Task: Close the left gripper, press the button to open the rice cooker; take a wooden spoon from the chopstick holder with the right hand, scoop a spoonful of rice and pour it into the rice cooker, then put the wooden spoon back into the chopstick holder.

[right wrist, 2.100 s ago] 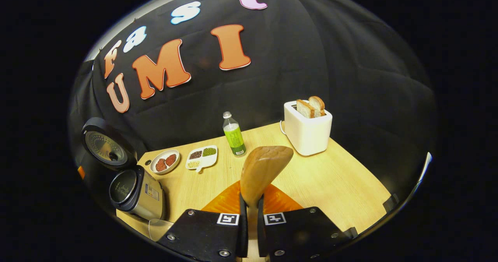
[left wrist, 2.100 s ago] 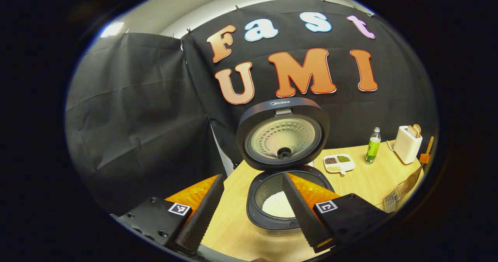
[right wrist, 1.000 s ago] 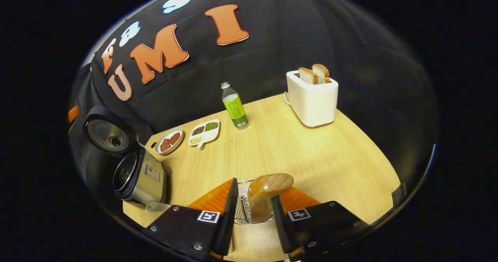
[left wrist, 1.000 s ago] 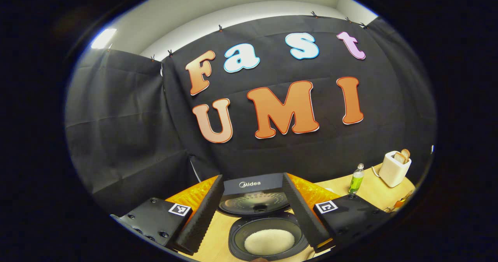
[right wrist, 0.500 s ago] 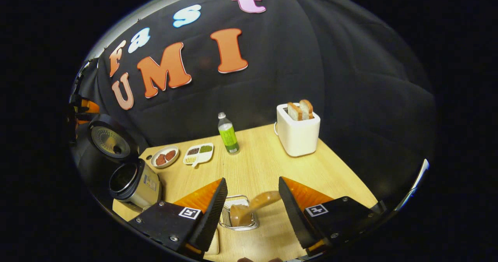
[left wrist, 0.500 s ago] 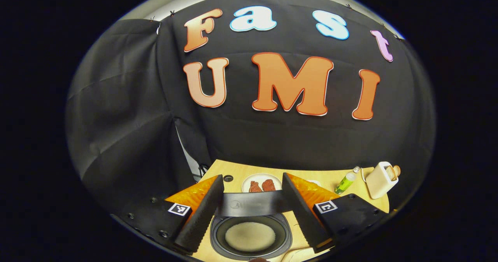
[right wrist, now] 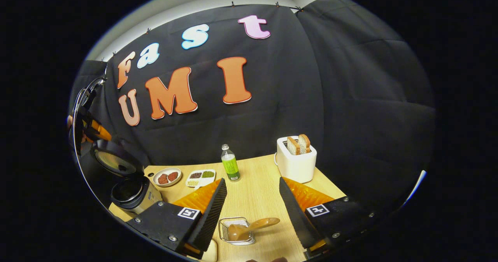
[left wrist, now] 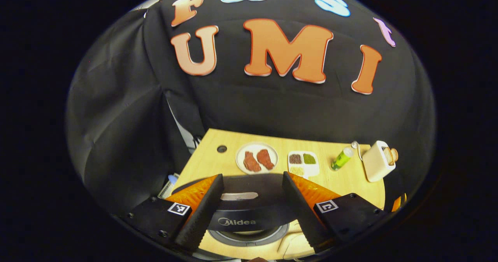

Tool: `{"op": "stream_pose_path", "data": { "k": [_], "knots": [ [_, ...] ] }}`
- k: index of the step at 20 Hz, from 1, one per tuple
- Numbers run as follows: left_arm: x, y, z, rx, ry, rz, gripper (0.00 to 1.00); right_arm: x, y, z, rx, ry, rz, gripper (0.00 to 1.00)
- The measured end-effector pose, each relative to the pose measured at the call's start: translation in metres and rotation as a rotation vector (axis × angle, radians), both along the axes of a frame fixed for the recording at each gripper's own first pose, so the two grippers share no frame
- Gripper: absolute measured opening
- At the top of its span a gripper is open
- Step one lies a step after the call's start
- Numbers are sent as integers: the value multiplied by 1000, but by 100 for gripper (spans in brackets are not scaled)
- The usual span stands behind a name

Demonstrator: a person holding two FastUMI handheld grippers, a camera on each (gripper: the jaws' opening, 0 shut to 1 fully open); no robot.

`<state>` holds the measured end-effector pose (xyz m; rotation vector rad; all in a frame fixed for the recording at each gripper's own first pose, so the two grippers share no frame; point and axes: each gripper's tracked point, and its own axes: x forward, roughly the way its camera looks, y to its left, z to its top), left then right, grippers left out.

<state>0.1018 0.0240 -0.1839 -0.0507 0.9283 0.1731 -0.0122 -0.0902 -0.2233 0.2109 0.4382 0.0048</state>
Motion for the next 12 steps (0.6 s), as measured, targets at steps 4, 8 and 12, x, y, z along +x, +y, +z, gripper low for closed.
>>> {"op": "stream_pose_path", "data": {
  "k": [4, 8, 12],
  "knots": [
    [-46, -11, -35, -47, 151, -7, 100, 4, 9, 10, 16, -26, 25, 85],
    [-84, -16, -74, -54, 312, -8, 94, 17, 18, 33, 9, -97, 42, 85],
    [-106, -20, -112, -55, 415, 11, 95, 25, 21, 50, -41, -150, 52, 84]
  ]
}}
